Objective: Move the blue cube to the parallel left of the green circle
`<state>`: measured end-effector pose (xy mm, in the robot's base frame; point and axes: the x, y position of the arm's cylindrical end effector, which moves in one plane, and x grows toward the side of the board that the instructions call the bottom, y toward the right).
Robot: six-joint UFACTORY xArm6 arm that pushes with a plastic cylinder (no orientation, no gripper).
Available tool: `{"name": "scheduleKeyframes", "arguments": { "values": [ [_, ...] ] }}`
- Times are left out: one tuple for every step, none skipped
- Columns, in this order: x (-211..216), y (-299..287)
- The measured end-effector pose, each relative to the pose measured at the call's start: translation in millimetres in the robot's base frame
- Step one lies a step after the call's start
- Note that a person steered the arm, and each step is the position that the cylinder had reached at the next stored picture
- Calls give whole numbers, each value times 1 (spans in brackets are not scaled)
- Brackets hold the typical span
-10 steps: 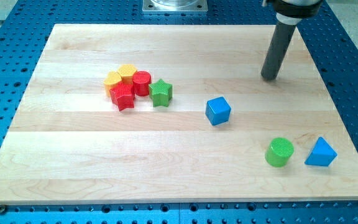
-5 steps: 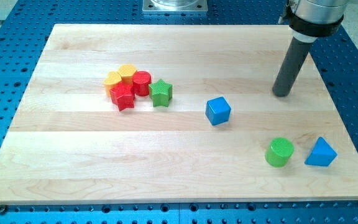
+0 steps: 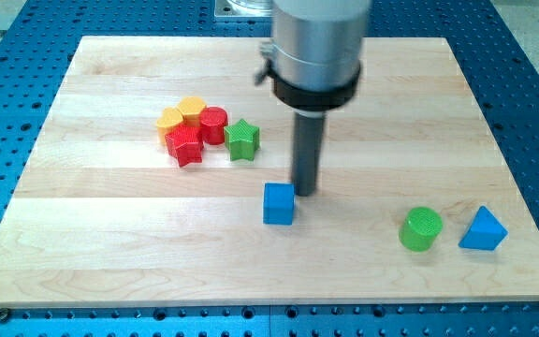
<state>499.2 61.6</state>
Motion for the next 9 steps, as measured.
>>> {"name": "scheduleKeyframes", "arguments": {
  "values": [
    [3,-9],
    [34,-53],
    [53,-74],
    [3,-73],
    [-2,-127],
    [45,-139],
    [50,-134],
    [49,-106],
    [-7,-97]
  ]
}}
